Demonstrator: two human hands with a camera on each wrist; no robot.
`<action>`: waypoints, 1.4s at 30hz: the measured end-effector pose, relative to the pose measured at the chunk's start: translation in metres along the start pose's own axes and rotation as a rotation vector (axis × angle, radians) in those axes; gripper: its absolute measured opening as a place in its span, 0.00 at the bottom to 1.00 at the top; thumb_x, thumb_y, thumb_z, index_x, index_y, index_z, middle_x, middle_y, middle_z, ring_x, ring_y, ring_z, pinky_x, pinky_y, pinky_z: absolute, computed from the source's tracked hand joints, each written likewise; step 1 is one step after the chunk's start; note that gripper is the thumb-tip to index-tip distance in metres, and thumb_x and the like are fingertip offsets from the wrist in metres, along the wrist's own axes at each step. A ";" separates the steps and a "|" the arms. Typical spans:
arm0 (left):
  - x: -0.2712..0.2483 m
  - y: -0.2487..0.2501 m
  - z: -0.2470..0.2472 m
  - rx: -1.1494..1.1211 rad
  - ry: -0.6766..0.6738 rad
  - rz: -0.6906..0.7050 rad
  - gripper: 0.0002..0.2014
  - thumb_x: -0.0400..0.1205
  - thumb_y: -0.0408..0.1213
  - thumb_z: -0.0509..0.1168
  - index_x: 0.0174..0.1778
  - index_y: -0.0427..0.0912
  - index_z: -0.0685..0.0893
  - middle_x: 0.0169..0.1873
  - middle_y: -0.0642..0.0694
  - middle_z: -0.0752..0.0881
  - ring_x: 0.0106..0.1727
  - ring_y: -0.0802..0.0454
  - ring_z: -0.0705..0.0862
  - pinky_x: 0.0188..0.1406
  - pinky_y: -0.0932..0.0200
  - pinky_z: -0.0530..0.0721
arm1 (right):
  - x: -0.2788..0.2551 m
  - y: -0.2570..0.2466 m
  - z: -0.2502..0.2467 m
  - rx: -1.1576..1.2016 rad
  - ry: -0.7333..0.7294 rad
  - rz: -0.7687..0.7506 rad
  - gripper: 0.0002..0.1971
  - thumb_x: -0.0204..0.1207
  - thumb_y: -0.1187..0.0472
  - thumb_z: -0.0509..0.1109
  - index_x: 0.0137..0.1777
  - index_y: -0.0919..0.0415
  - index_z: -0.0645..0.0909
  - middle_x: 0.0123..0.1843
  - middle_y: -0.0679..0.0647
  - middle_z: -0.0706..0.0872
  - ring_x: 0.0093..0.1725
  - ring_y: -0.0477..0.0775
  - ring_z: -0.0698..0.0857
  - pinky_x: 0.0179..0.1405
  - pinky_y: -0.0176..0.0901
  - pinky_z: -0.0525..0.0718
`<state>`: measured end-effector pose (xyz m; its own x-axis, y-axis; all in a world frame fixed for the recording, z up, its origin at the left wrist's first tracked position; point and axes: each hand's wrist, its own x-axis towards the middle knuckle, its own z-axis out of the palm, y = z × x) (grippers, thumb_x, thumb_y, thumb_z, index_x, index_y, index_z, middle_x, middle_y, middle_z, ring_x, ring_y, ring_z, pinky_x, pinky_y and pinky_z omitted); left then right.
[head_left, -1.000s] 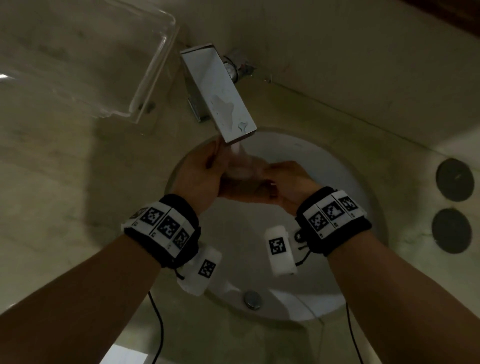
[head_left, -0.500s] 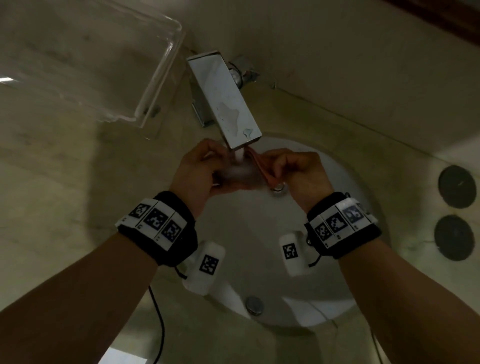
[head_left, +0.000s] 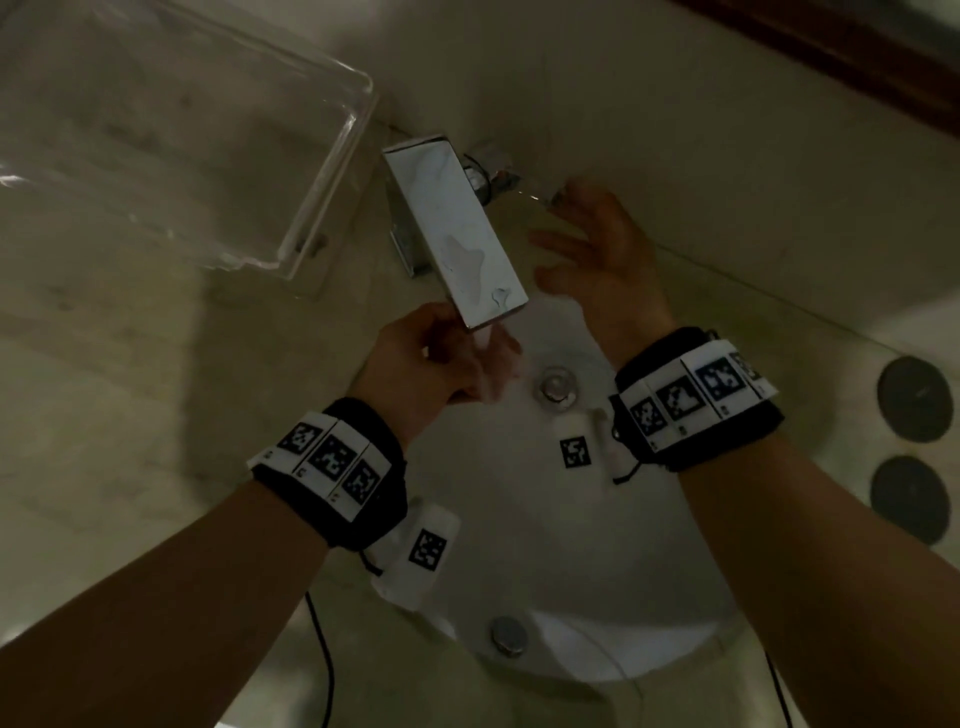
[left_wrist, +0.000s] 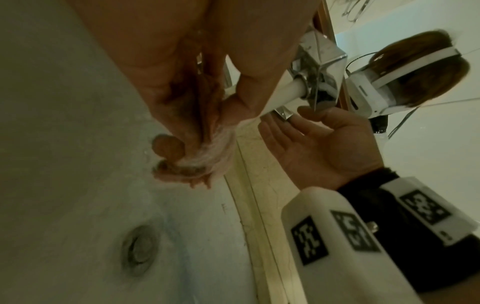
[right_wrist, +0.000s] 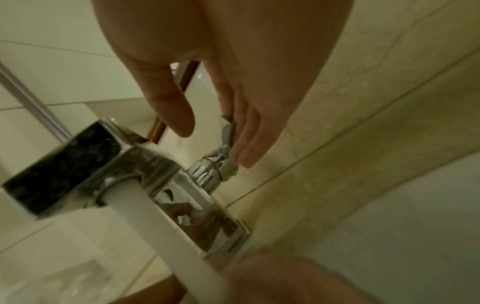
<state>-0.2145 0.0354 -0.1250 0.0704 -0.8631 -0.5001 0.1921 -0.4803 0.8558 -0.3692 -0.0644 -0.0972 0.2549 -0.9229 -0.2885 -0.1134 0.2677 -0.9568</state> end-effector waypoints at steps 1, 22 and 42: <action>0.000 0.001 0.000 -0.007 -0.008 0.001 0.21 0.71 0.11 0.65 0.59 0.28 0.82 0.42 0.38 0.85 0.38 0.52 0.89 0.28 0.66 0.84 | 0.004 -0.005 0.003 0.005 -0.003 -0.011 0.35 0.67 0.81 0.68 0.75 0.63 0.67 0.66 0.54 0.76 0.62 0.53 0.82 0.50 0.41 0.85; 0.000 0.006 0.000 -0.164 -0.132 0.013 0.36 0.57 0.15 0.64 0.65 0.31 0.77 0.23 0.55 0.83 0.28 0.52 0.85 0.28 0.48 0.90 | -0.043 0.043 -0.005 -0.290 -0.352 0.226 0.22 0.72 0.66 0.77 0.66 0.56 0.79 0.59 0.54 0.86 0.60 0.51 0.85 0.63 0.51 0.84; -0.009 -0.007 0.011 0.156 -0.161 0.092 0.18 0.73 0.23 0.66 0.23 0.50 0.86 0.50 0.47 0.91 0.52 0.43 0.89 0.45 0.50 0.87 | -0.071 0.044 -0.027 -0.127 -0.143 0.223 0.09 0.76 0.68 0.73 0.54 0.69 0.83 0.45 0.62 0.88 0.40 0.56 0.89 0.37 0.46 0.90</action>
<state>-0.2273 0.0448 -0.1245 -0.0791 -0.9121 -0.4023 0.0374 -0.4060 0.9131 -0.4184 0.0052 -0.1178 0.3421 -0.7943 -0.5020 -0.2993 0.4142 -0.8595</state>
